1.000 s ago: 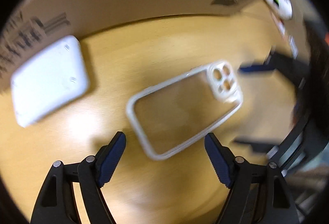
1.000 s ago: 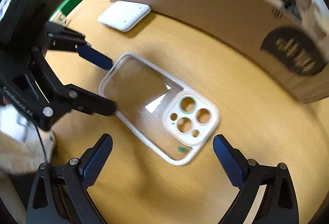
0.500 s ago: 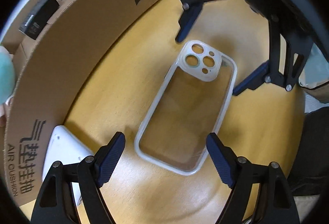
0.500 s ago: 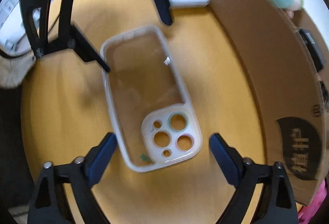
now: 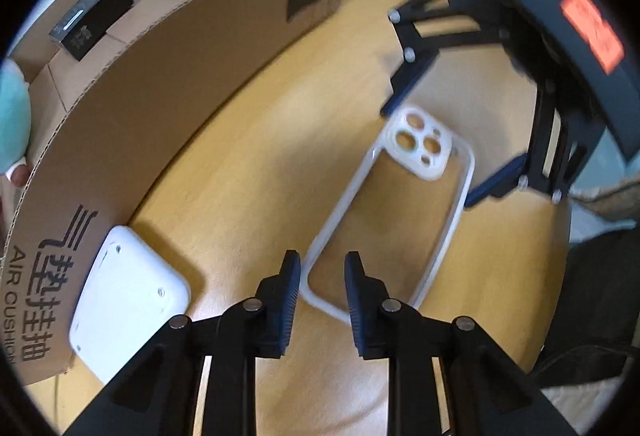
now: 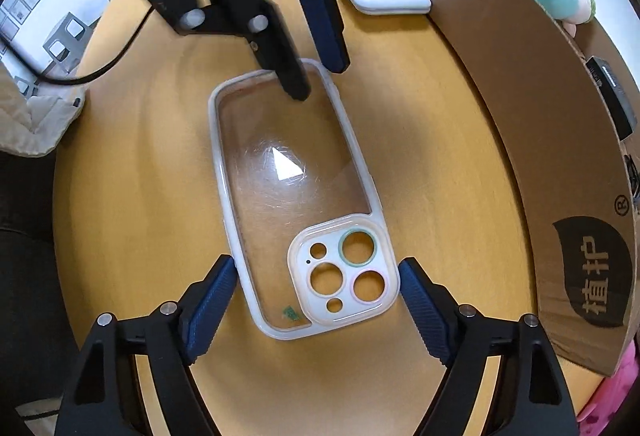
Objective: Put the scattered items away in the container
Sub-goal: 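Close both grippers on the clear phone case and lift it, then carry the phone case with both grippers into the cardboard box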
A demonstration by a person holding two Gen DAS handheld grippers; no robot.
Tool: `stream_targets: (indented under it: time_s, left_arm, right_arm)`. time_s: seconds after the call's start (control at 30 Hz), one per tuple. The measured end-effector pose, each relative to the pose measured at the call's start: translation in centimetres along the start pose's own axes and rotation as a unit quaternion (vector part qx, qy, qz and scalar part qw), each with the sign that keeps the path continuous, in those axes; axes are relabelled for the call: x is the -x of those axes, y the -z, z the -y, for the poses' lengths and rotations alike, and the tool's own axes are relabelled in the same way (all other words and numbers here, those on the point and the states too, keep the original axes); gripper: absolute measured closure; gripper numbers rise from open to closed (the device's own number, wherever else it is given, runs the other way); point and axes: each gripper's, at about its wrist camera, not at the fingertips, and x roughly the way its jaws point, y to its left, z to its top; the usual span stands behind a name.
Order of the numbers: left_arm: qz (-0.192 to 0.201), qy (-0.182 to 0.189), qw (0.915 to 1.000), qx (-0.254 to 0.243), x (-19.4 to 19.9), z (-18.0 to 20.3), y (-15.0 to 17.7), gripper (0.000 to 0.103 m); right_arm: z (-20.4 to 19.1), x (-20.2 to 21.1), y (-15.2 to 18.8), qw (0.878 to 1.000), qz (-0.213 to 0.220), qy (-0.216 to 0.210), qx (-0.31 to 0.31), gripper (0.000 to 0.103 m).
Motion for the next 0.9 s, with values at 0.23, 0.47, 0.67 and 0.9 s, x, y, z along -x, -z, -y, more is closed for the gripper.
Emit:
stream_targets:
  time_s: [0.23, 0.47, 0.67, 0.9]
  left_arm:
    - [-0.031, -0.008, 0.9983, -0.049, -1.2, 3.5, -0.1, 0.018]
    - [-0.001, -0.03, 0.9917, -0.125, -1.8, 7.1, -0.7, 0.016]
    - [-0.002, -0.025, 0.9902, -0.137, -1.1, 8.7, -1.6, 0.023]
    - [-0.005, -0.026, 0.9917, -0.126, 1.7, 9.6, -3.2, 0.023]
  right_arm:
    - [0.7, 0.0, 0.3, 0.999, -0.008, 0.019, 0.029, 0.017]
    - [2.7, 0.6, 0.7, 0.999, -0.005, 0.021, 0.035, 0.017]
    - [4.5, 1.7, 0.8, 0.999, 0.001, 0.022, 0.037, 0.017]
    - [7.1, 3.9, 0.0, 0.998, 0.01, 0.029, 0.053, 0.017]
